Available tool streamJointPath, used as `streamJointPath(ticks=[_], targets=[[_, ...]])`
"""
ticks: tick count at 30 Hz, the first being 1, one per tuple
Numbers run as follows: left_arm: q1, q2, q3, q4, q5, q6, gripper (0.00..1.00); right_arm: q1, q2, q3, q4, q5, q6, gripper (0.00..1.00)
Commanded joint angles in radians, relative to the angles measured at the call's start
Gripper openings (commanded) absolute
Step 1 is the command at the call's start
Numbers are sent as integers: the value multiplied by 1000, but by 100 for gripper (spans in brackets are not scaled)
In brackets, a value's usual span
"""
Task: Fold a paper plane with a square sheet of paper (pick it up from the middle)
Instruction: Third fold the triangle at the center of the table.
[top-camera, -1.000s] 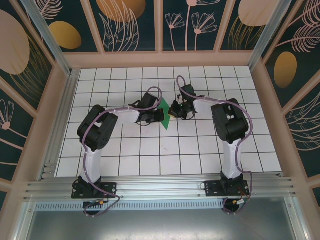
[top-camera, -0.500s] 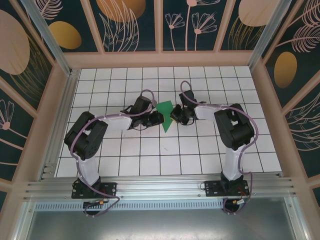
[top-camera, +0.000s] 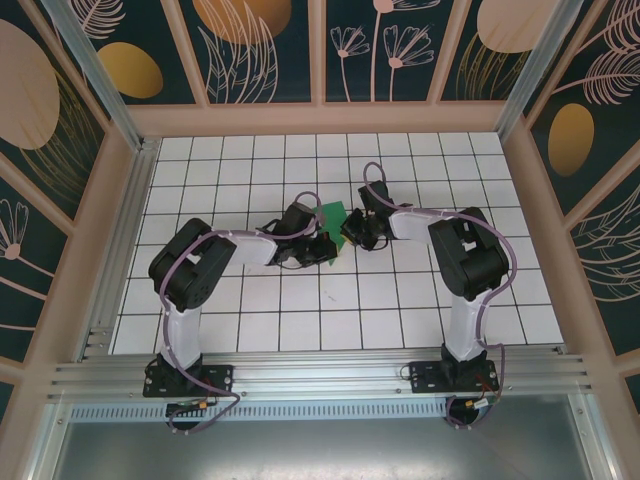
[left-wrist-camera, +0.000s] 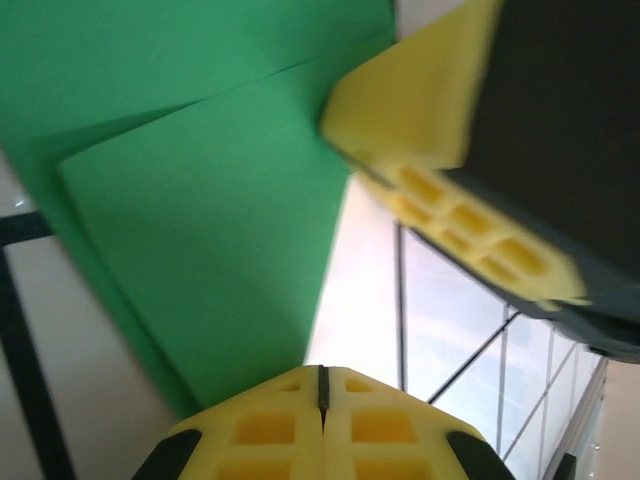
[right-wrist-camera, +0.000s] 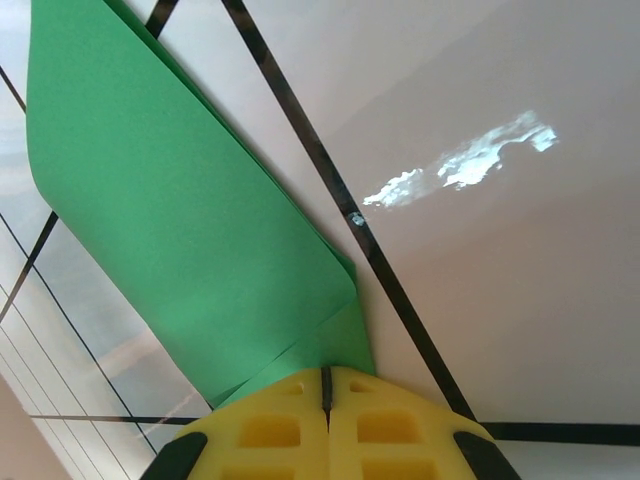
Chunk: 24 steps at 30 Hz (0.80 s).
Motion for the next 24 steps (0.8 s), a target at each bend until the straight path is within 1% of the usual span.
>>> streamJointPath(ticks=[1, 4, 7, 9, 11, 13, 15, 18, 24], targets=[[-1, 26, 34, -57, -7, 13, 3, 9, 4, -16, -45, 30, 14, 0], [-3, 31, 43, -120, -28, 40, 3, 3, 2, -13, -49, 30, 8, 0], [-3, 25, 32, -189, -65, 72, 0, -12, -14, -9, -22, 2, -32, 0], [-3, 22, 22, -212, -87, 93, 0, -24, -42, -16, 32, -49, -91, 0], [-3, 30, 20, -226, -103, 110, 0, -28, -71, -17, 75, -130, -175, 0], [-3, 38, 15, -218, -109, 110, 0, -22, -87, -11, 56, -163, -242, 0], [-3, 43, 7, -203, -106, 106, 0, -9, -103, -22, 45, -186, -277, 0], [-3, 46, -6, -185, -108, 102, 0, 11, -106, -51, 18, -180, -263, 0], [-2, 42, -33, -162, -121, 98, 0, 17, -103, -137, 49, -171, -196, 0]])
